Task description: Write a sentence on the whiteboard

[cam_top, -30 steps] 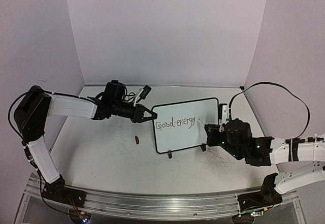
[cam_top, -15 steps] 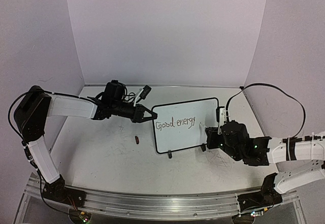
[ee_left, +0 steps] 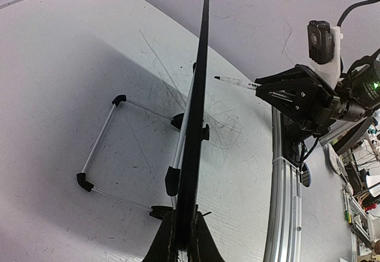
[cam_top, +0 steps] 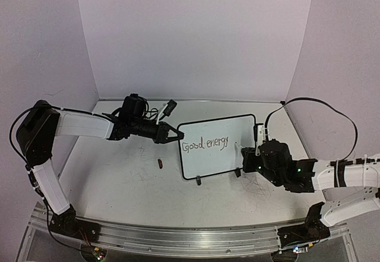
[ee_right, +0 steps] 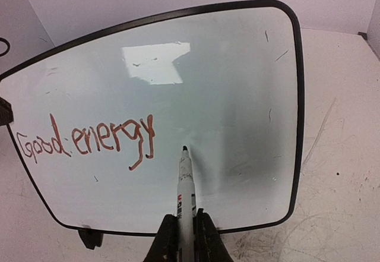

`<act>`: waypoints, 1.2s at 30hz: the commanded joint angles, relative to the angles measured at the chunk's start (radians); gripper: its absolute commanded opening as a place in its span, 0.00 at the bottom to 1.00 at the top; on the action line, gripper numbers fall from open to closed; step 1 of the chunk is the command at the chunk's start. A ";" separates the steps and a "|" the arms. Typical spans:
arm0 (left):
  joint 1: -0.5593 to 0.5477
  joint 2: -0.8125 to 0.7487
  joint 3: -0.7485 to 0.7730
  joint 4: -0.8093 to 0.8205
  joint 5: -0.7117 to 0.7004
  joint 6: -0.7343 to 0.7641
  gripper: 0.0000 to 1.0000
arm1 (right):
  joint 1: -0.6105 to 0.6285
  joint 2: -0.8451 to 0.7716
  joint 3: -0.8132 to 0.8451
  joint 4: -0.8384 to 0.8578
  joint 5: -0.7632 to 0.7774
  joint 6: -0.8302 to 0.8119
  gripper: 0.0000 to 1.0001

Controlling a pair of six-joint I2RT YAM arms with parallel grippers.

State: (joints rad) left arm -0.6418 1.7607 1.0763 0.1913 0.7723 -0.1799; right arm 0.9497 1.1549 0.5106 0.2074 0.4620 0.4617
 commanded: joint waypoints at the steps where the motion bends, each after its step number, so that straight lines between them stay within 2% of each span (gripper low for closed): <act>1: -0.006 -0.021 -0.010 -0.044 -0.058 0.028 0.00 | -0.018 -0.015 0.009 0.044 -0.001 -0.021 0.00; 19: -0.005 -0.017 -0.007 -0.044 -0.054 0.026 0.00 | -0.045 0.039 0.059 0.136 0.014 -0.086 0.00; 36: -0.006 -0.017 -0.007 -0.044 -0.051 0.026 0.00 | -0.056 0.096 0.076 0.148 0.013 -0.089 0.00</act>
State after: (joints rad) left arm -0.6418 1.7607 1.0763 0.1913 0.7726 -0.1800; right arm 0.8977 1.2353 0.5461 0.3255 0.4592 0.3782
